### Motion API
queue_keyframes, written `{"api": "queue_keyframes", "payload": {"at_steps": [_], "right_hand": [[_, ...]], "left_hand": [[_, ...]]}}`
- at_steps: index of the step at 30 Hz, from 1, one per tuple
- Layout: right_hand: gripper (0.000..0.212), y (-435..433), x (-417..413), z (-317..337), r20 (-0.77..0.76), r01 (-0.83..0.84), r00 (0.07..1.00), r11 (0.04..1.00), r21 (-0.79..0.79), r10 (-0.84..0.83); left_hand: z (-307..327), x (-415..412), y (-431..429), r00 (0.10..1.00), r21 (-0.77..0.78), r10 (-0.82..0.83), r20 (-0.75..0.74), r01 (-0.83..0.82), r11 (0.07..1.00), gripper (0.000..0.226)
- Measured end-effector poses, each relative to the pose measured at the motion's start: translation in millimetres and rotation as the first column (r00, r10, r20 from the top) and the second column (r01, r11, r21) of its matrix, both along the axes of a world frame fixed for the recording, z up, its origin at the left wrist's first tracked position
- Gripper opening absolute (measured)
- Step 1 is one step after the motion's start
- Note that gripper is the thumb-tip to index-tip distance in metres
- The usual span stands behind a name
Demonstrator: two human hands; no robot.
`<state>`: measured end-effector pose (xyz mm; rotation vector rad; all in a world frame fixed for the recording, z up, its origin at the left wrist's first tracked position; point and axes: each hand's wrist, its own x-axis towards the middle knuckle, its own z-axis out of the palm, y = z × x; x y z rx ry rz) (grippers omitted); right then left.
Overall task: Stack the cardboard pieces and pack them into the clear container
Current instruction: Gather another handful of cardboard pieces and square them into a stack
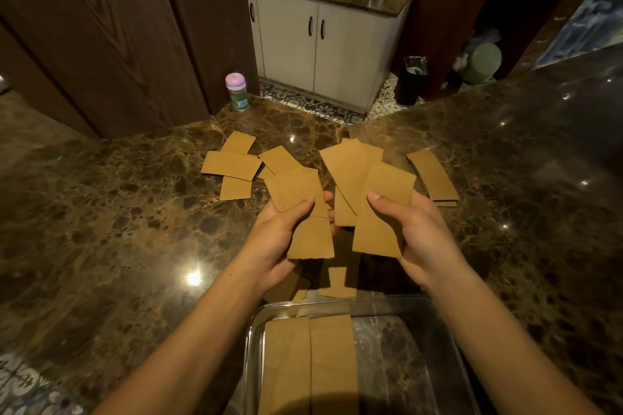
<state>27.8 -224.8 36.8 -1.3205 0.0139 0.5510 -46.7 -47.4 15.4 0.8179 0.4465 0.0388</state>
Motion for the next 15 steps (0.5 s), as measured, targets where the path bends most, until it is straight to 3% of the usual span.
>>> {"api": "queue_keyframes", "payload": {"at_steps": [3,9,15], "right_hand": [[0.023,2.5,-4.6,-1.2,0.019,-0.025,1.000,0.999,-0.032,0.025],[0.018,8.0,-10.8,-5.8,0.058,0.001,0.998,0.996,-0.090,0.004],[0.019,2.1,-6.2,-3.8,0.043,0.091,0.995,0.996,-0.001,-0.090]], "left_hand": [[0.2,1.6,1.0,1.000,0.064,0.019,0.011,-0.020,0.998,0.026],[-4.9,0.8,-0.7,1.000,0.260,0.017,0.021,-0.022,0.965,0.038],[-10.7,-1.9,4.4,0.992,0.288,0.122,0.027,-0.125,0.949,0.047]]}}
